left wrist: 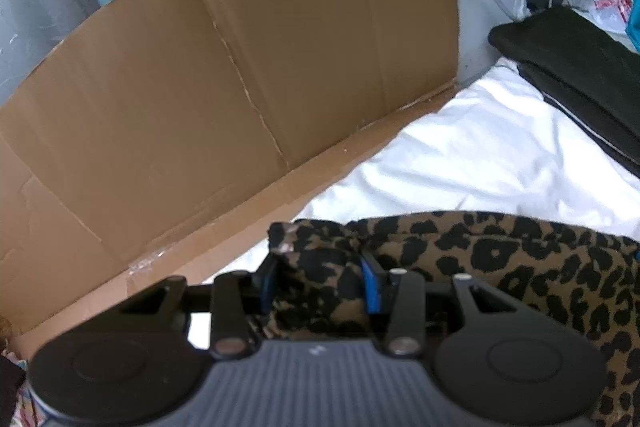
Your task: Fold clothes
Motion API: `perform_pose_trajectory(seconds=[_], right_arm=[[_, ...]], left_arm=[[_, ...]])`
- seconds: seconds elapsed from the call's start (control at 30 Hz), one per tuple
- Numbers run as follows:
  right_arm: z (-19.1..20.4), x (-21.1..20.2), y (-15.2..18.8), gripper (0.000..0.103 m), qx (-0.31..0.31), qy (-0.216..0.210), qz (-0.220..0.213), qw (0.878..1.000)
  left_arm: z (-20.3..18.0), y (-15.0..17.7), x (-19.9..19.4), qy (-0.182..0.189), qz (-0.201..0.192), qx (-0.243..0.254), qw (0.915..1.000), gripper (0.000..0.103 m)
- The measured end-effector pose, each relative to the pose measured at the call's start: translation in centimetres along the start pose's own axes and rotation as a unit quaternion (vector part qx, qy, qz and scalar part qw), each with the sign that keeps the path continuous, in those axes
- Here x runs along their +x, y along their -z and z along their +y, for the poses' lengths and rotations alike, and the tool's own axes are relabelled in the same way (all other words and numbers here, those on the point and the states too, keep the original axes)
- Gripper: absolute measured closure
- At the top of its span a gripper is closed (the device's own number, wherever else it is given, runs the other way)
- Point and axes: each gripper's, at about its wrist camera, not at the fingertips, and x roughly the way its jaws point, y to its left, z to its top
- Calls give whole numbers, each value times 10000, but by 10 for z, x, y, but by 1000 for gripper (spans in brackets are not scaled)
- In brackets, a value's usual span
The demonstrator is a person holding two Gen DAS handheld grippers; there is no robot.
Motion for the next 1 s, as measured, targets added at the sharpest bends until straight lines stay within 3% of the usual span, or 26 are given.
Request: perform_pose_trajectory(seconds=[0.13, 0.33, 0.4, 0.47, 0.5, 0.53, 0.57, 0.7, 1.0], right_arm=[[1, 9, 1, 66, 40, 31, 41, 10000], [-2, 14, 1, 64, 178, 44, 3, 9998], [-10, 16, 1, 65, 515, -80, 59, 9986], [-17, 19, 1, 66, 787, -185, 134, 9966], [-20, 21, 2, 75, 864, -217, 184, 9959], [-23, 23, 2, 97, 941, -249, 234, 9950], [-22, 23, 3, 102, 874, -222, 243, 9956], [-11, 16, 0, 103, 458, -62, 236, 9987], [-6, -10, -7, 103, 178, 214, -14, 9996]], left_arm=[[2, 3, 0, 28, 64, 7, 10000, 59], [5, 4, -1, 86, 67, -41, 9999, 59], [6, 4, -2, 94, 68, -45, 9999, 59], [6, 3, -2, 103, 68, -65, 9999, 59], [6, 3, -2, 107, 66, -74, 9999, 59], [6, 2, -3, 111, 52, -76, 9999, 60], [5, 0, -4, 104, 21, -35, 9999, 60], [4, -8, -12, 80, -122, 87, 9999, 61], [-5, -20, -20, 114, -419, 180, 9989, 61]])
